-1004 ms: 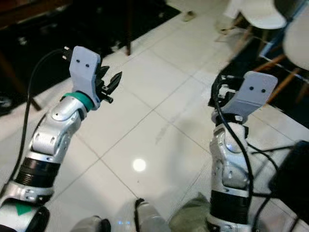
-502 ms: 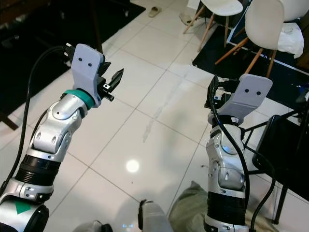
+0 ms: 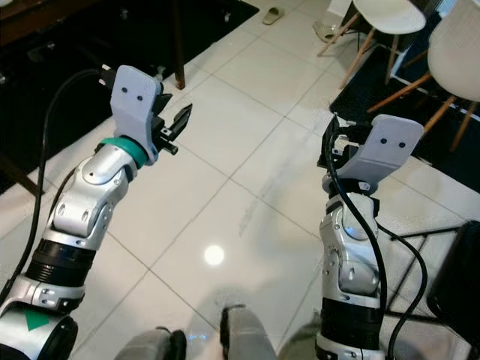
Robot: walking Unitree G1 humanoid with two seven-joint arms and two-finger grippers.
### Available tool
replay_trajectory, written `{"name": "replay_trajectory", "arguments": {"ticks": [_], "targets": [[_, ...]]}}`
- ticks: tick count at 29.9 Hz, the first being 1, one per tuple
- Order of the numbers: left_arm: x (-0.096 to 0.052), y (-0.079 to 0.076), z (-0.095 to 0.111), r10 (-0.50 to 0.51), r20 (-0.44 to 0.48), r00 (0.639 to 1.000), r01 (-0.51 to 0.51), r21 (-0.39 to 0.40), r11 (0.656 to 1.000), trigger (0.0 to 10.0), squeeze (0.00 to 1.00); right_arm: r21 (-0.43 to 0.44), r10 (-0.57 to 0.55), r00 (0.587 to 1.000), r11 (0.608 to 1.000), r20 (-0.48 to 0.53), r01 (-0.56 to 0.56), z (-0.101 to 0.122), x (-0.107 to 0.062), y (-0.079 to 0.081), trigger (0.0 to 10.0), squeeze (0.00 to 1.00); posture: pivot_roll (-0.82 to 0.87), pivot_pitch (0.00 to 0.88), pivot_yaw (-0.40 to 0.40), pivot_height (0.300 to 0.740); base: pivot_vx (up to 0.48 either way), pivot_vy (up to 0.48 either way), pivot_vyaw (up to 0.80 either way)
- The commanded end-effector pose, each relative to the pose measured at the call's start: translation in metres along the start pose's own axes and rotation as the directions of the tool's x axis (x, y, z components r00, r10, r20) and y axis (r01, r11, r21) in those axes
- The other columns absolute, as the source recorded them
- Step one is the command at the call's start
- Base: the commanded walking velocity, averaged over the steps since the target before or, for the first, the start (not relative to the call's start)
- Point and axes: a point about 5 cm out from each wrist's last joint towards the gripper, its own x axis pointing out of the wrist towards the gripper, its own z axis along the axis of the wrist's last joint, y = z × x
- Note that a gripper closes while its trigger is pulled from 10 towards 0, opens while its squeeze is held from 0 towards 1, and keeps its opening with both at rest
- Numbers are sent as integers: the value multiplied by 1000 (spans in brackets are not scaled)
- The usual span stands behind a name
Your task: Setting the table
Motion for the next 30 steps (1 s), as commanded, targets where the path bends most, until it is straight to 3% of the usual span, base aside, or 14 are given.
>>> {"name": "replay_trajectory", "arguments": {"ticks": [1,30], "targets": [[-2,-1,-2,-7,-4,1000,7,12,1000,10000,0,-3,-11,1000,1000,12,11,2,0,-3,10000,0,-35,101,37,740,480,0,0],[1,-2,-2,-12,-1,1000,12,10,1000,10000,0,2,-36,999,999,8,36,1,1,-6,10000,0,-35,97,43,740,480,0,0]]}}
